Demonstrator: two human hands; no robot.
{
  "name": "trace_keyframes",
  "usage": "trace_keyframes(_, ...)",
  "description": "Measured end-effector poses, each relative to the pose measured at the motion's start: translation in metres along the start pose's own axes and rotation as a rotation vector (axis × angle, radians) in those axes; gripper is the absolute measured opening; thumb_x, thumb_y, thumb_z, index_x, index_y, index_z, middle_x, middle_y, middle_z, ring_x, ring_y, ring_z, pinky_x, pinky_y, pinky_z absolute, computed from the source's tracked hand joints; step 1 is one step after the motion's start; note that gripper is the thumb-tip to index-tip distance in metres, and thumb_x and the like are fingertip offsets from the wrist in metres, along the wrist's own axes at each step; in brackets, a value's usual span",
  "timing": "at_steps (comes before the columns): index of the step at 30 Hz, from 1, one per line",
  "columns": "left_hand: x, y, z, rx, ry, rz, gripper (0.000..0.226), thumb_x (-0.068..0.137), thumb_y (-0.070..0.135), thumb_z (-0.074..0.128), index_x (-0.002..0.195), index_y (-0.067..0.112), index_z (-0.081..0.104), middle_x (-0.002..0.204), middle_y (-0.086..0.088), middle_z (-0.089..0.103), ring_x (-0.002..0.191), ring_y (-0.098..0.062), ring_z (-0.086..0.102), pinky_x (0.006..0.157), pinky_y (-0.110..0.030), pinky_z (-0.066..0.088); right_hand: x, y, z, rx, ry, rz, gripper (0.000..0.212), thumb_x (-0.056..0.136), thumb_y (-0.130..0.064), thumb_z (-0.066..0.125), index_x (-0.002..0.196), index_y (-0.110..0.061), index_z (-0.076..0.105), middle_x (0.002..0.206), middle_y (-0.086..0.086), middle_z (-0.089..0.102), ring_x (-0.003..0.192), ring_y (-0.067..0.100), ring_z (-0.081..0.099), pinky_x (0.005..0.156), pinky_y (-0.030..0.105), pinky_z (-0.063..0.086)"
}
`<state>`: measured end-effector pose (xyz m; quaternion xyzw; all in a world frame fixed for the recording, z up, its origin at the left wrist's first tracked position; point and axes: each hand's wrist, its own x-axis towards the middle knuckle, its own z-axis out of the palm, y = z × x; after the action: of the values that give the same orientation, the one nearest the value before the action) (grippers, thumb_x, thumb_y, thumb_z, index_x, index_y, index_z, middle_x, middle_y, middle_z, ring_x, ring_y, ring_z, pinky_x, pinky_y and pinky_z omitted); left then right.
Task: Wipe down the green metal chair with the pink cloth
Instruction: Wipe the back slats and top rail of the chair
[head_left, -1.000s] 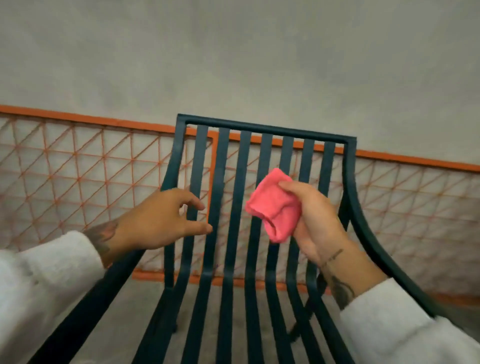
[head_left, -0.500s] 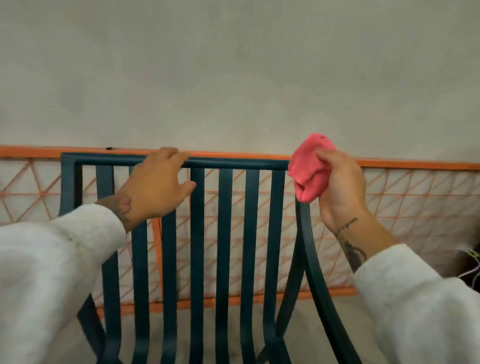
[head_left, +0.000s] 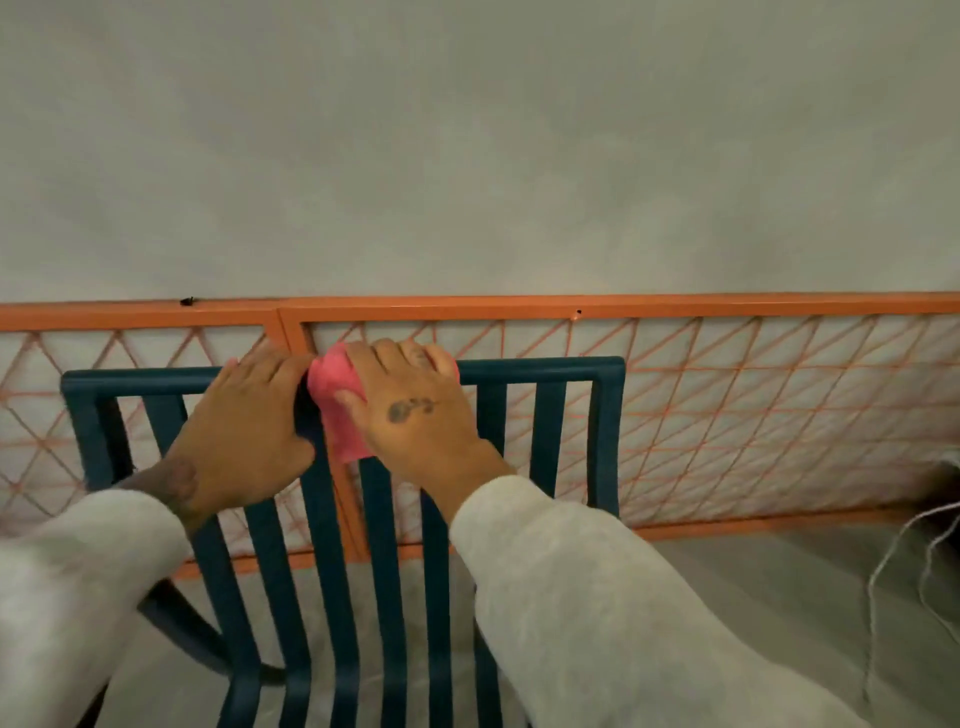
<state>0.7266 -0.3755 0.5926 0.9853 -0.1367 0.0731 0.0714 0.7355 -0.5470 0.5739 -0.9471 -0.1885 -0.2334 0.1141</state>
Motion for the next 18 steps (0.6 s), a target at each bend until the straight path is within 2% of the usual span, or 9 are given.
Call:
trace_keyframes(2,-0.001,0.0,-0.002,0.002,-0.038,-0.007,0.079,0.068,0.016,0.072,0.14,0.012,0.039,0.133,-0.009,0.046,0.127,-0.03,0.038,0.115,-0.046,0.026,-0.013,0.039,-0.017,-0.015,-0.065,-0.038,0.043,0.101,-0.048,0.041,0.135,-0.023,0.048,0.123,-0.003,0.058,0.111,0.021,0.052,0.1,0.039,0.033)
trace_keyframes(4,0.001,0.002,-0.005,0.002,-0.061,-0.01,0.081,0.066,0.016,0.071,0.14,0.01,0.039,0.128,-0.007,0.045,0.122,-0.029,0.039,0.113,-0.044,0.025,-0.034,0.09,-0.037,-0.024,-0.101,0.022,0.043,0.102,-0.051,0.037,0.134,-0.024,0.048,0.123,-0.004,0.057,0.112,0.02,0.052,0.101,0.039,0.031)
trace_keyframes(8,0.007,0.013,-0.017,0.037,-0.152,-0.061,0.08,0.07,0.024,0.067,0.142,0.011,0.035,0.133,-0.008,0.045,0.13,-0.029,0.036,0.116,-0.043,0.023,-0.055,0.16,-0.079,0.042,-0.233,0.168,0.045,0.101,-0.058,0.035,0.134,-0.029,0.049,0.127,-0.007,0.058,0.116,0.018,0.052,0.105,0.038,0.028)
trace_keyframes(11,0.018,0.032,-0.029,0.058,-0.269,-0.086,0.081,0.074,0.027,0.063,0.146,0.015,0.028,0.141,-0.006,0.04,0.135,-0.025,0.032,0.116,-0.044,0.021,-0.038,0.156,-0.085,0.058,-0.334,0.2,0.042,0.102,-0.058,0.032,0.128,-0.031,0.052,0.123,-0.007,0.059,0.114,0.019,0.053,0.102,0.038,0.029)
trace_keyframes(14,0.036,0.071,-0.026,0.04,-0.346,0.018,0.084,0.079,0.03,0.059,0.152,0.022,0.017,0.153,-0.001,0.03,0.142,-0.021,0.024,0.118,-0.044,0.015,-0.018,0.122,-0.068,0.036,-0.359,0.059,0.043,0.102,-0.055,0.032,0.134,-0.031,0.048,0.126,-0.006,0.056,0.114,0.021,0.052,0.099,0.04,0.032)
trace_keyframes(16,0.048,0.104,-0.016,-0.004,-0.306,0.066,0.079,0.079,0.037,0.057,0.148,0.02,0.024,0.148,-0.002,0.038,0.138,-0.022,0.033,0.116,-0.042,0.021,-0.009,0.106,-0.058,0.041,-0.368,-0.012,0.042,0.101,-0.05,0.039,0.136,-0.029,0.047,0.126,-0.003,0.055,0.114,0.023,0.052,0.096,0.042,0.035)
trace_keyframes(18,0.059,0.128,-0.011,-0.014,-0.279,0.04,0.083,0.077,0.049,0.054,0.147,0.018,0.023,0.144,-0.004,0.044,0.133,-0.024,0.04,0.113,-0.044,0.026,-0.005,0.112,-0.057,0.065,-0.363,-0.012,0.041,0.098,-0.047,0.045,0.134,-0.027,0.049,0.123,-0.003,0.057,0.112,0.024,0.053,0.095,0.043,0.037)
